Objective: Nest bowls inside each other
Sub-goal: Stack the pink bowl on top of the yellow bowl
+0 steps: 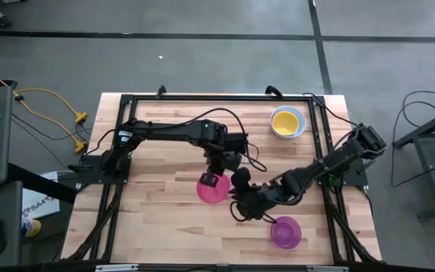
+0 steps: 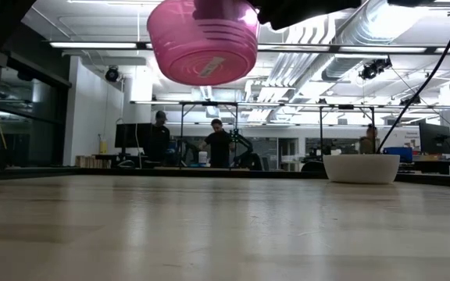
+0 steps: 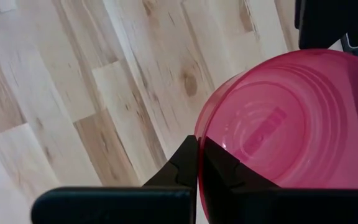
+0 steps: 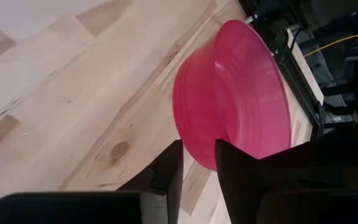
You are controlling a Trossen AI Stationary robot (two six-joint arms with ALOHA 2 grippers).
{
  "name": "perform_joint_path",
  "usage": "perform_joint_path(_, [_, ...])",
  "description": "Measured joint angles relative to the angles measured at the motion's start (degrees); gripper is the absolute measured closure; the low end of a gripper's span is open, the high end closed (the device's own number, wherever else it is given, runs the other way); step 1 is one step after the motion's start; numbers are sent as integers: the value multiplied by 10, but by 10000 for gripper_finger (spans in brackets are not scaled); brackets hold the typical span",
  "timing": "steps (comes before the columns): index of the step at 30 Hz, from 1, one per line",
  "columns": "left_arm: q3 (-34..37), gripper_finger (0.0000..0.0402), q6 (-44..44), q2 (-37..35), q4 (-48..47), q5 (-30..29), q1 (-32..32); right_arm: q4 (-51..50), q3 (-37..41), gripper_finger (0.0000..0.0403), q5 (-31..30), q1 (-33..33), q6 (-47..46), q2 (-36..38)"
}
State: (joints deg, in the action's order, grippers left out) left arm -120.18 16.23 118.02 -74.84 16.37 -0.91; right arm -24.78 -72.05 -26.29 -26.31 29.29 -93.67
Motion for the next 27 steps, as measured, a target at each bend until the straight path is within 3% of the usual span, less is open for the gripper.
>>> perform_joint_path(9, [0, 401, -16, 0, 0, -2, 0, 3, 0, 295, -62, -18, 4, 0])
perform_joint_path(14, [0, 401, -20, 1, 1, -3, 0, 2, 0, 296, -68, -22, 8, 0])
perform_joint_path(27, [0, 401, -14, 1, 5, -12, 2, 13, 0, 296, 45, 11, -9, 0])
